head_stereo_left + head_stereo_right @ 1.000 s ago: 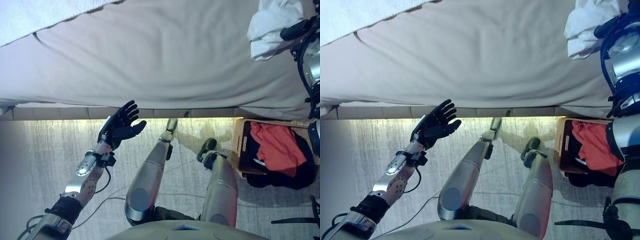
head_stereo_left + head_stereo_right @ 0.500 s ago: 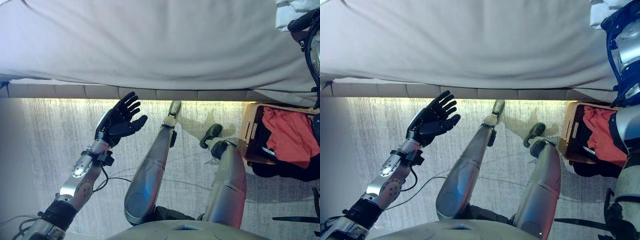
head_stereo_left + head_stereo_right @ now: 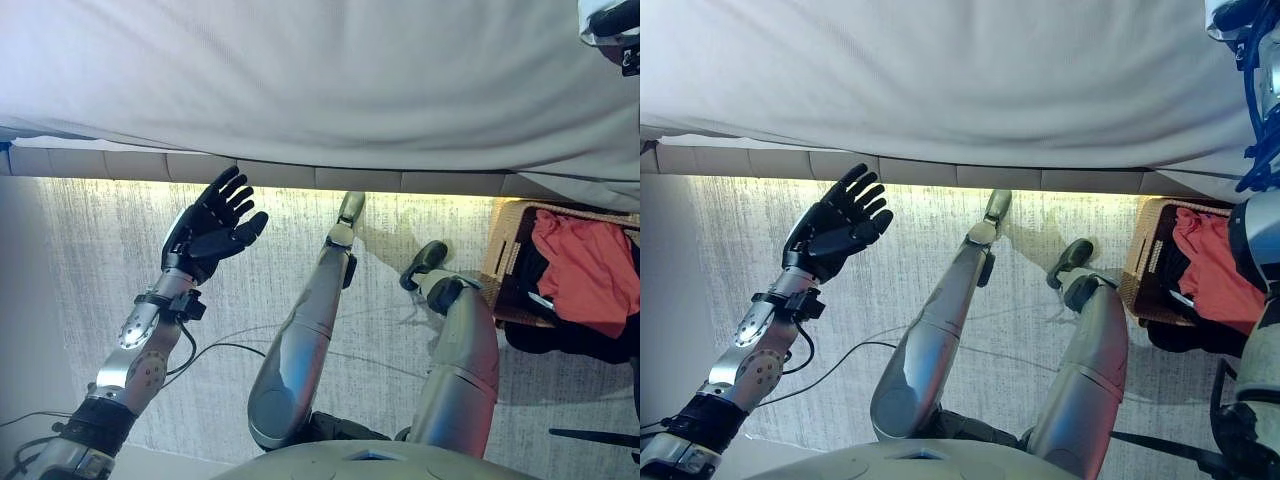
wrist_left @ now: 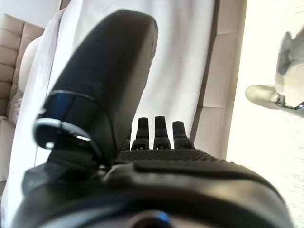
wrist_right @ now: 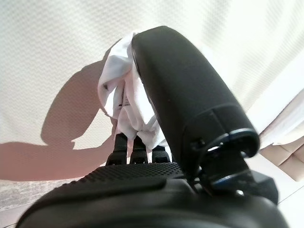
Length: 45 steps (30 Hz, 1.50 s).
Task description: Pick up the clothes from the bed and place them into the basket
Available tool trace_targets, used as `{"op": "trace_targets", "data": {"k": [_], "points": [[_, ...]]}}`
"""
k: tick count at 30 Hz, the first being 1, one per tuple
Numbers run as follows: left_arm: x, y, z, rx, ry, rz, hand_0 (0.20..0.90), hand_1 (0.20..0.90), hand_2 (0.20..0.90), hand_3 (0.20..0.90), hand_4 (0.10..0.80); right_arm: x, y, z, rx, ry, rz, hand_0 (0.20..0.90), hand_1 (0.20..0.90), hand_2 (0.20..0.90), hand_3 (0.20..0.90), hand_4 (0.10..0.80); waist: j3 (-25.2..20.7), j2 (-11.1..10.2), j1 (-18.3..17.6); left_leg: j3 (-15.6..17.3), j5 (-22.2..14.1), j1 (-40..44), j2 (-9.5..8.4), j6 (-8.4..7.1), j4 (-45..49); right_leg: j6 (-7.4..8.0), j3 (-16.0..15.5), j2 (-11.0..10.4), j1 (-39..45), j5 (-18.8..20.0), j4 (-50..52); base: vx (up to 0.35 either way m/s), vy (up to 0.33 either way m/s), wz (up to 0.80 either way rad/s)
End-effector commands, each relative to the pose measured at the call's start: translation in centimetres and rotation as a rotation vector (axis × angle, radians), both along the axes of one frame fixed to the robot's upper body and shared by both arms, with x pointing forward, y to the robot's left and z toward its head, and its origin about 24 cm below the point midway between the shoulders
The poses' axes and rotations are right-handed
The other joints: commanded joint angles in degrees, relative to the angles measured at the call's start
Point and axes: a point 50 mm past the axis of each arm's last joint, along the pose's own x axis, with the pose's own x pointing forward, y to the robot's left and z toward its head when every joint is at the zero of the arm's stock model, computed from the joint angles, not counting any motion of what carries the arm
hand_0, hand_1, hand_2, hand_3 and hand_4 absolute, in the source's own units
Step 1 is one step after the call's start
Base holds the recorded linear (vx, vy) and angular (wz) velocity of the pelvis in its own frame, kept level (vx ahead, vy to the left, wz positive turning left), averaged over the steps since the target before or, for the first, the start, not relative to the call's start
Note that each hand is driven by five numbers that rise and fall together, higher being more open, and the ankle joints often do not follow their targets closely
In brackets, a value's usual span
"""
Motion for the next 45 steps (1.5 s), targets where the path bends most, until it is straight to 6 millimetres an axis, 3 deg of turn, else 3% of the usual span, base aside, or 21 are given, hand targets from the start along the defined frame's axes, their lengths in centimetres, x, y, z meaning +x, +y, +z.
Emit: {"op": "trace_targets", "data": {"k": [1, 16, 29, 40, 45], "points": [[-1.0, 1.5, 2.6, -0.011, -0.139, 0.011, 0.900, 0.900, 0.900, 0.900, 0.800, -2.7, 0.0, 5.9, -0.123, -0.199, 0.040, 0.300, 0.300, 0.300, 0.200, 0.100, -2.2, 2.0, 2.3, 2.3, -14.1, -1.1, -0.45, 4.09, 12.4, 0.31, -0.7, 3.6, 0.7, -0.7, 0.6, 0.000, 0.000, 0.00], [-1.3, 2.1, 2.5, -0.003, -0.160, 0.020, 0.900, 0.900, 0.900, 0.900, 0.800, -3.0, -1.3, 4.9, -0.138, -0.164, -0.064, 0.300, 0.300, 0.300, 0.200, 0.100, -2.2, 0.8, 2.4, 2.7, -15.3, 3.4, -0.18, 4.18, 12.2, 0.03, -1.7, 4.0, 5.4, -0.3, -1.4, -0.002, 0.012, 0.01], [-0.6, 1.5, 2.2, 0.009, -0.158, -0.016, 0.900, 0.900, 0.900, 0.900, 0.800, -3.1, -3.1, 2.5, -0.037, -0.138, 0.069, 0.300, 0.300, 0.300, 0.200, 0.100, -2.2, -2.2, 0.8, 4.9, -15.7, 21.3, 1.40, 3.46, 5.9, 0.18, -2.4, 3.2, 23.9, -0.5, -8.6, 0.001, 0.070, -0.04], [0.5, 0.3, 0.3, -0.003, -0.089, 0.034, 0.900, 0.900, 0.900, 0.900, 0.800, -3.1, -4.9, -1.7, 0.091, -0.114, 0.207, 0.300, 0.300, 0.300, 0.200, 0.100, -8.7, -6.4, -1.8, 7.8, -17.1, 36.2, 4.23, 2.60, -1.7, 1.23, -1.5, 4.5, 40.9, 1.3, -22.3, 0.052, 0.088, -0.22], [0.6, 0.2, -1.4, 0.008, -0.024, 0.057, 0.900, 0.900, 0.900, 0.900, 0.800, -2.8, -5.4, -4.9, 0.152, -0.054, 0.268, 0.300, 0.300, 0.300, 0.200, 0.100, -12.9, -8.5, -4.2, 10.3, -15.5, 42.8, 5.46, 2.59, -7.8, 1.86, -0.5, 5.2, 47.4, 4.4, -30.5, 0.023, 0.053, -0.19]]}}
